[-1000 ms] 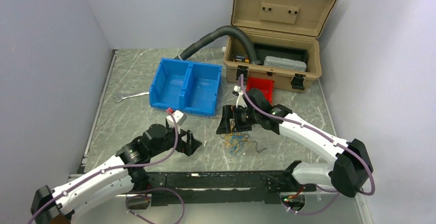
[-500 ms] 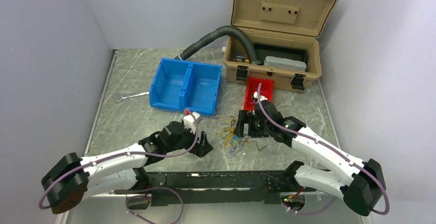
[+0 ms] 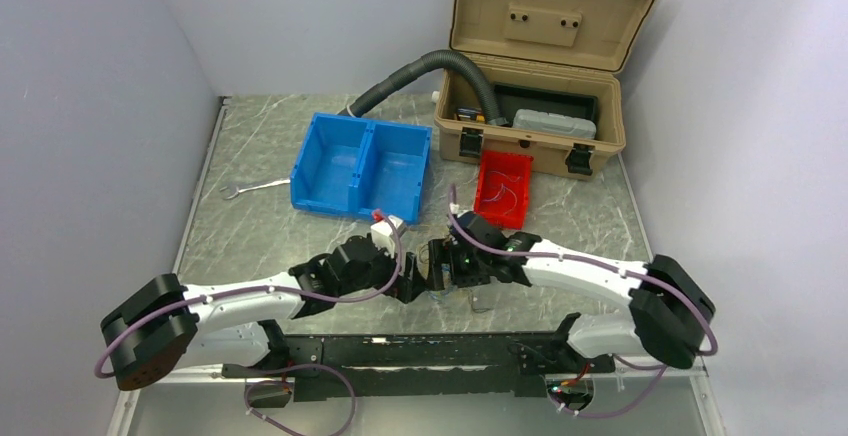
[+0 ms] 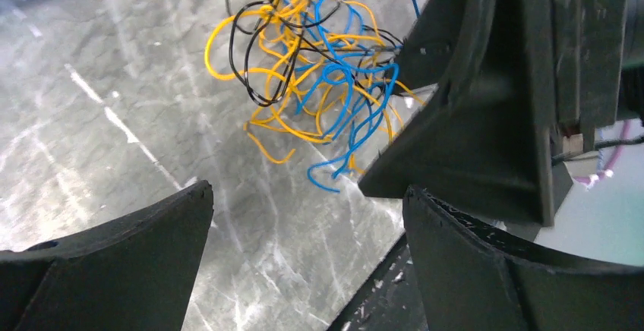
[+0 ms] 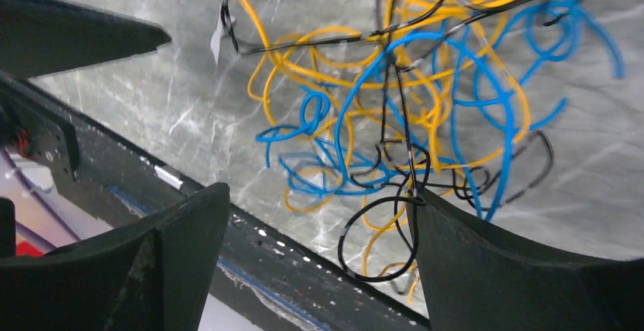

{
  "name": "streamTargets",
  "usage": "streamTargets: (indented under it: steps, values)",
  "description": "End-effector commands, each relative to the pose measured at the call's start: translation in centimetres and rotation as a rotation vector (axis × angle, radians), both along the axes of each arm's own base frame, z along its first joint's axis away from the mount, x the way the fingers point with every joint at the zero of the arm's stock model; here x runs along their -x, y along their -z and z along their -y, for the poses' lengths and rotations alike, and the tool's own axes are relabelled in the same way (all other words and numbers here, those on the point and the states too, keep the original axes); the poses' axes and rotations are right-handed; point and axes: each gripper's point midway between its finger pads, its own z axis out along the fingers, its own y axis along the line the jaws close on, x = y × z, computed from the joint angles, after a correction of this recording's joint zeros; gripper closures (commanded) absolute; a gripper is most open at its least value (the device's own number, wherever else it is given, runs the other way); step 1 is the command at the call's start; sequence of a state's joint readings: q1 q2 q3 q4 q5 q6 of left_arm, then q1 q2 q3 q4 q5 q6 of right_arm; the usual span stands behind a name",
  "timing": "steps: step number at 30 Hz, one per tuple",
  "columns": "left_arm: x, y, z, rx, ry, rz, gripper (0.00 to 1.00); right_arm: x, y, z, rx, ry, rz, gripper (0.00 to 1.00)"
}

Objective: Untangle the cables

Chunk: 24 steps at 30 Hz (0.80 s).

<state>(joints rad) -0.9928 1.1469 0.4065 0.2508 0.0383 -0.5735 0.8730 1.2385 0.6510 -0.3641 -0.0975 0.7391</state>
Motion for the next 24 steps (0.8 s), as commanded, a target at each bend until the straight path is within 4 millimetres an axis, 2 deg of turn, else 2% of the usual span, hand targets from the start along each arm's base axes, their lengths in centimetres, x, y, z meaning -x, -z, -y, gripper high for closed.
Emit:
streamTargets:
  steps: [1,5,7,9,16,21,24]
  values:
    - [-0.4,-1.1,0.2,0.054,-0.026,0.028,0.02,-0.1,-2.9,-6.0,-0.175,-0.121,0.031,0.11]
    - [-0.2,-1.0,0.1,0.052,-0.013,0.039,0.02,0.5,-5.6,-7.7,-0.259,-0.218,0.080,0.12]
    - [-0.3,-1.1,0.0,0.046,-0.008,0.050,0.02,0.5,-6.8,-7.3,-0.283,-0.214,0.113,0.13]
    - [-0.3,-1.0,0.0,0.034,-0.002,0.057,0.02,0.3,-7.2,-6.1,-0.260,-0.172,0.142,0.14]
    - [0.1,-0.8,0.3,0.034,0.030,0.052,0.02,-0.9,-5.8,-0.1,-0.052,0.039,0.191,0.20]
    - [-0.1,-0.9,0.7,0.020,0.045,0.055,0.04,-0.8,-4.6,2.0,0.001,0.132,0.173,0.26]
    - [-0.5,-0.6,1.3,0.002,0.047,0.049,0.06,-1.3,-4.0,3.5,0.062,0.215,0.176,0.34]
